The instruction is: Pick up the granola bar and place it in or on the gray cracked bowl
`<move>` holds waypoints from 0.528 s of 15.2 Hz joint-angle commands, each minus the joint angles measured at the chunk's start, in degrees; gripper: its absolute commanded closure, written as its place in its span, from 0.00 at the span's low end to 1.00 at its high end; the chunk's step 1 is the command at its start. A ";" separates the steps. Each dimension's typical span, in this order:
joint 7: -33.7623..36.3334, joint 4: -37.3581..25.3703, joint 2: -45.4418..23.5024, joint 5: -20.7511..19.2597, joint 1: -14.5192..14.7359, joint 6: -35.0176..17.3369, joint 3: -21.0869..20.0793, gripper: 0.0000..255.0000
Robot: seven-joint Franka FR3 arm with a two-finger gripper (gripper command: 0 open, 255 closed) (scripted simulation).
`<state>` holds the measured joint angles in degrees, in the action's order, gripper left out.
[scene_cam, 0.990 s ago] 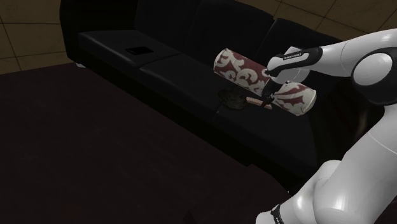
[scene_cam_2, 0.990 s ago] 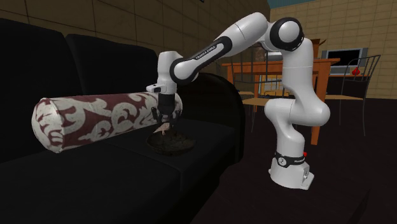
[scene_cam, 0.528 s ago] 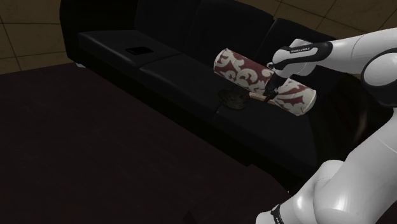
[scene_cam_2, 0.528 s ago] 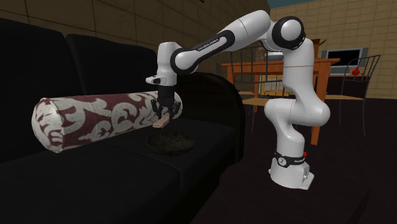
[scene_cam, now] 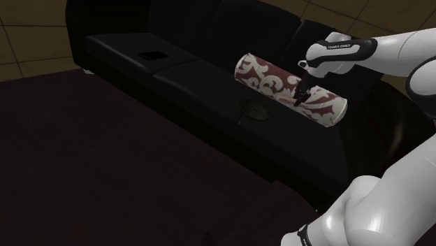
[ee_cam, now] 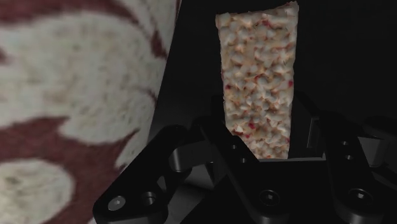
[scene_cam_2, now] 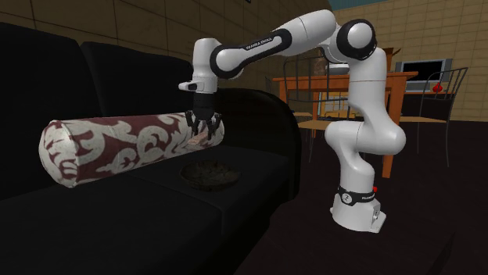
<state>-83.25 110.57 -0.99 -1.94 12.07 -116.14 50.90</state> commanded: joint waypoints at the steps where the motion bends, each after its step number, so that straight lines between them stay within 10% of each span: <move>1: 0.21 -1.34 0.35 -0.30 0.09 1.58 -0.06 1.00; 8: 4.55 -2.45 3.47 -3.11 1.87 4.95 -1.90 1.00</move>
<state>-80.25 107.59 1.83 -4.38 13.34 -111.19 49.62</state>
